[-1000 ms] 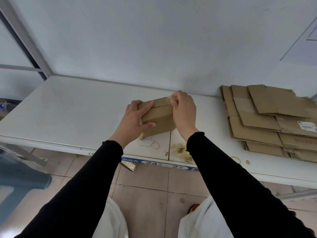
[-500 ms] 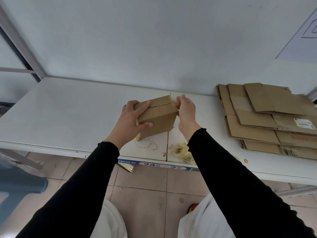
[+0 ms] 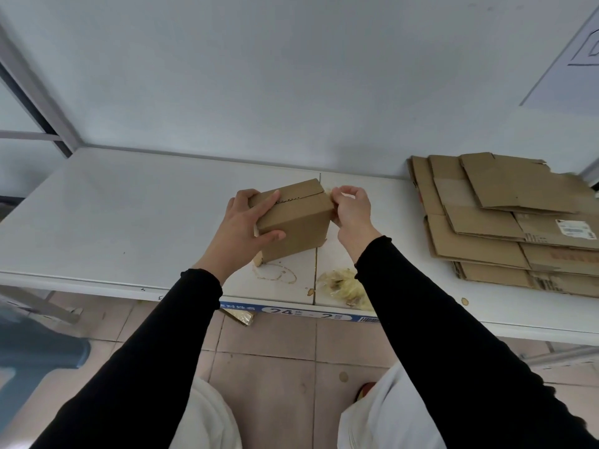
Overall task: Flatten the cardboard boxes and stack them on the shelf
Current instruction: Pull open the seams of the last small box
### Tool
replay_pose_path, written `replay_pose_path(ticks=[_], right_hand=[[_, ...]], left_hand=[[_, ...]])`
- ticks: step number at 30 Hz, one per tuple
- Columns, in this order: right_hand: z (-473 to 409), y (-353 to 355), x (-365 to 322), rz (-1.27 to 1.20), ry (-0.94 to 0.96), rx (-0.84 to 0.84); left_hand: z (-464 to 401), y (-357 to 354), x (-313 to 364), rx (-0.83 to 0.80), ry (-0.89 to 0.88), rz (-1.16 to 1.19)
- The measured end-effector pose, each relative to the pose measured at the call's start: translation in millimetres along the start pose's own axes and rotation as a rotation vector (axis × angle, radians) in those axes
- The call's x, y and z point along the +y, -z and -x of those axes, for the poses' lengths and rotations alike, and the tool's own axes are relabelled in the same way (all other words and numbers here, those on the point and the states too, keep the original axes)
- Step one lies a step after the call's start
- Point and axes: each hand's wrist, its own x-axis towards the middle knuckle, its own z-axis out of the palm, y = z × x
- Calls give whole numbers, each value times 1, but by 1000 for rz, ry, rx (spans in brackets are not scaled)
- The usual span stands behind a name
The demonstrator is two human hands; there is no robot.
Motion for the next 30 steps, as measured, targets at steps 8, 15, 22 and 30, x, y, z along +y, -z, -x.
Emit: replay_pose_path(ticks=[8, 15, 22, 30], right_hand=[[-3, 0, 1, 14, -133, -88], [2, 6, -7, 79, -133, -225], [-9, 14, 0, -179, -252, -104], [4, 88, 12, 445, 351, -209]], left_hand=[[0, 1, 1, -4, 10, 17], [0, 1, 0, -5, 27, 41], [1, 1, 0, -7, 36, 30], [-1, 0, 4, -3, 60, 28]])
